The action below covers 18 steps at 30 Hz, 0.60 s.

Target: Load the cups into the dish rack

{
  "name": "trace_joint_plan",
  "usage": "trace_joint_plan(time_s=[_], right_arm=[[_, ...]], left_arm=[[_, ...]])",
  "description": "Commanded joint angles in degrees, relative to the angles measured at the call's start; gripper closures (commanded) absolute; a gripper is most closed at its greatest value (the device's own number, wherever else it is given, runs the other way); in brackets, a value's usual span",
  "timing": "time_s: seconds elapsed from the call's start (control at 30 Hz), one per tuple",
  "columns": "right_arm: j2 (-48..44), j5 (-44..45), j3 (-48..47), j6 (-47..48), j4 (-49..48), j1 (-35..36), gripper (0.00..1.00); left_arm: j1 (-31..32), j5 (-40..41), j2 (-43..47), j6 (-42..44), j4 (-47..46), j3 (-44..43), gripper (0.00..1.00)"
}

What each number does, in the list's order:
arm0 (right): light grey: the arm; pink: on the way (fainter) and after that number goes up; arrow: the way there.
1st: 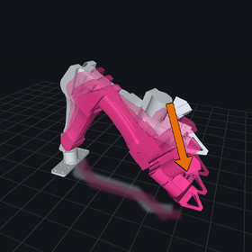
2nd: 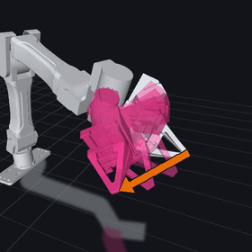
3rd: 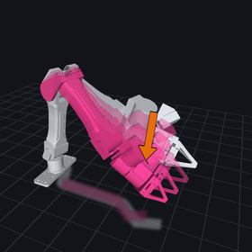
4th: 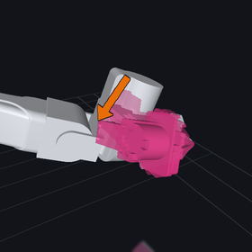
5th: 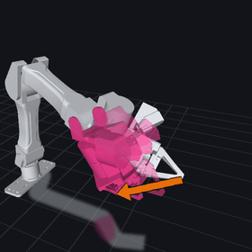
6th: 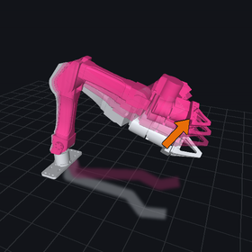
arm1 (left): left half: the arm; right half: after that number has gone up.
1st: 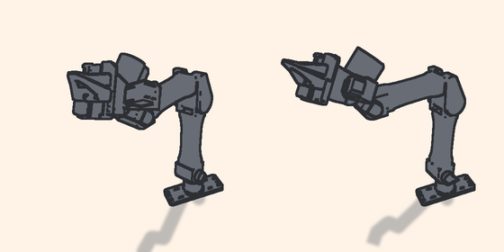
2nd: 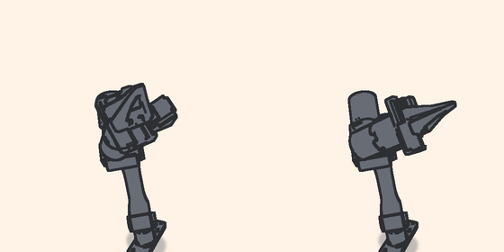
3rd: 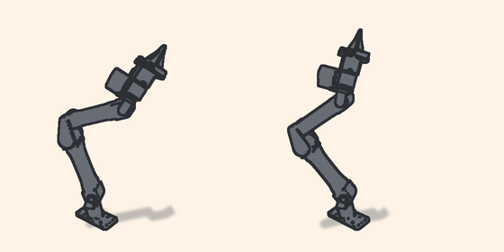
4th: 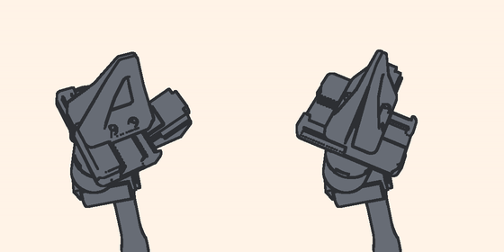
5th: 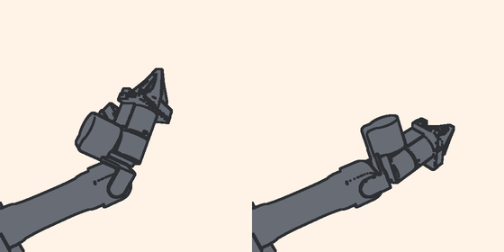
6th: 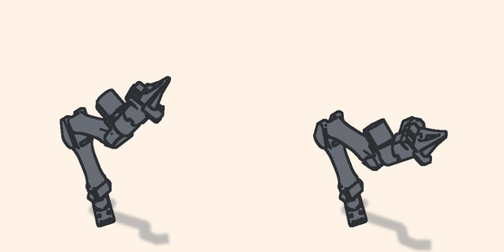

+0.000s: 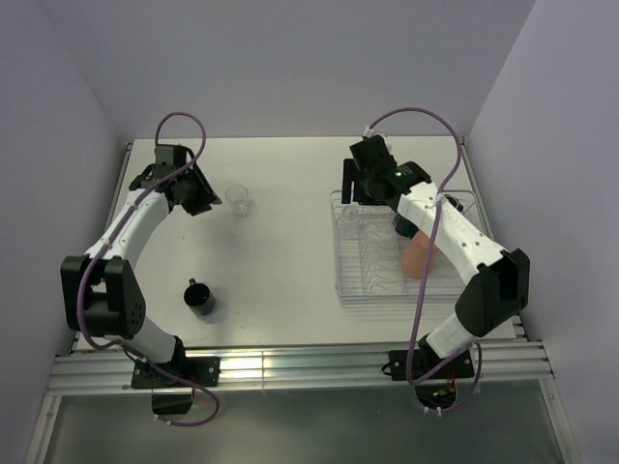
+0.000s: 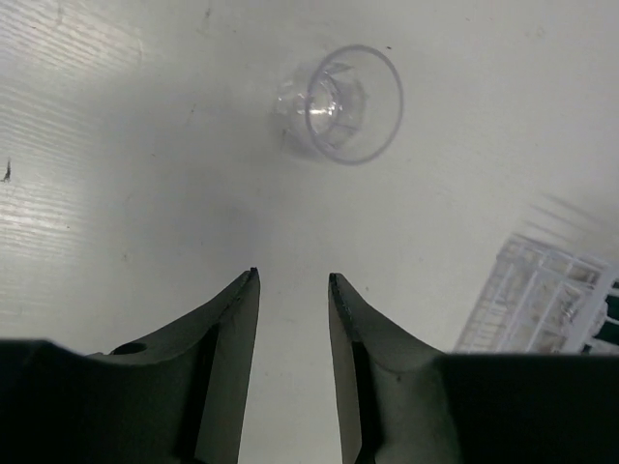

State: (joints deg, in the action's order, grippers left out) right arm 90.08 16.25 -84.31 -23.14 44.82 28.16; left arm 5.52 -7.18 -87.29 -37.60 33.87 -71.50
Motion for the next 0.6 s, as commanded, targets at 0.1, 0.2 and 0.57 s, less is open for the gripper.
trace_joint_plan(time_s=[0.1,0.2,0.57], right_arm=[[-7.98,1.15,1.70,-0.60,1.24,0.66,0.21],[-10.18,0.89,2.48,-0.33,1.41,0.84,0.21],[-16.25,0.27,6.18,0.46,1.06,0.75,0.21]], left_arm=[[3.53,8.83,-9.02,-3.00,-0.91,-7.67,0.57],[4.50,10.16,-12.80,-3.88,-0.64,-10.57,0.55],[5.73,14.82,-20.64,-5.55,0.32,-16.82,0.54]])
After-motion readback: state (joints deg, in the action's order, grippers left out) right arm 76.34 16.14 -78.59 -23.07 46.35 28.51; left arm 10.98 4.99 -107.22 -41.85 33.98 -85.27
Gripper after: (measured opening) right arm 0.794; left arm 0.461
